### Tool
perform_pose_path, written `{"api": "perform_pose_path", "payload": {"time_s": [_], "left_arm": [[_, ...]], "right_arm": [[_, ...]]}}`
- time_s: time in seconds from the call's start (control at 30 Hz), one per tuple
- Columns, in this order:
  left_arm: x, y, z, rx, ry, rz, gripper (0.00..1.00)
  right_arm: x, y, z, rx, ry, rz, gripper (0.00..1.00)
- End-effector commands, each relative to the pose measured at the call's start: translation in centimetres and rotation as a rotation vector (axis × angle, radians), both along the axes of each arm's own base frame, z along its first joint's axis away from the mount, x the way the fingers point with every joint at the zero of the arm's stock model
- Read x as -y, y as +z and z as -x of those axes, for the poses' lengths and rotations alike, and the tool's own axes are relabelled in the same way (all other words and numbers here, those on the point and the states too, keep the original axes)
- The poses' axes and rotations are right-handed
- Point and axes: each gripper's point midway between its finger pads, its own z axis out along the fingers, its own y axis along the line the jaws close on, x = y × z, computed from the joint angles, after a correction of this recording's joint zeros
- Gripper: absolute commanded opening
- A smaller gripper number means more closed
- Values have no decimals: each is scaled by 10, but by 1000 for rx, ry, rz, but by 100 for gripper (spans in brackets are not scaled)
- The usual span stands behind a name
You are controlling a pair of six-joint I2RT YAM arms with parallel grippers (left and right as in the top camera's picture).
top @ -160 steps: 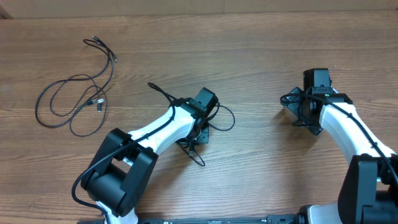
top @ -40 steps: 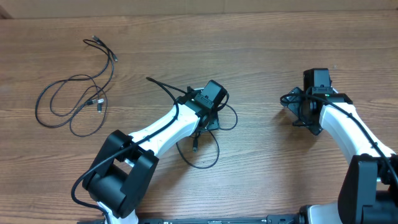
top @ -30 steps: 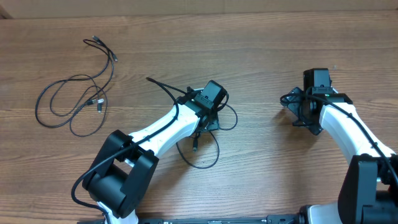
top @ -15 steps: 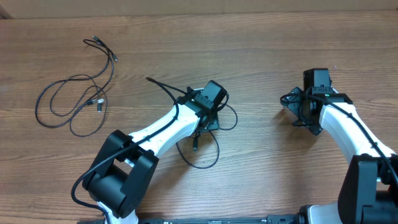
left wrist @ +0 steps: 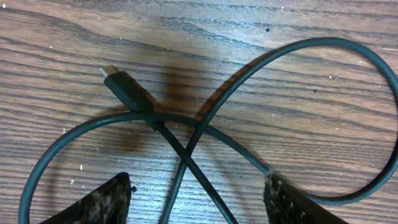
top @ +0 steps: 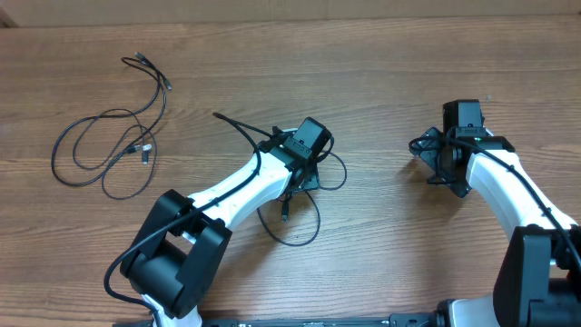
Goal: Untangle cables
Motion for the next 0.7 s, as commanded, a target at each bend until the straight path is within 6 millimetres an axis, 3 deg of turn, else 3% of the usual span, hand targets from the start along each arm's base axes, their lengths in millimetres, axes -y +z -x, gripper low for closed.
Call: {"api": "perform_pose_path", "payload": {"time_s": [0.0,0.67], "left_arm": [[-6,-4,1,6,13,-27,69],[-9,-15,4,19,16,-25,64]], "right_arm": [[1,6,-3,22,4,4,100],[1,6,-3,21,4,4,100]]}}
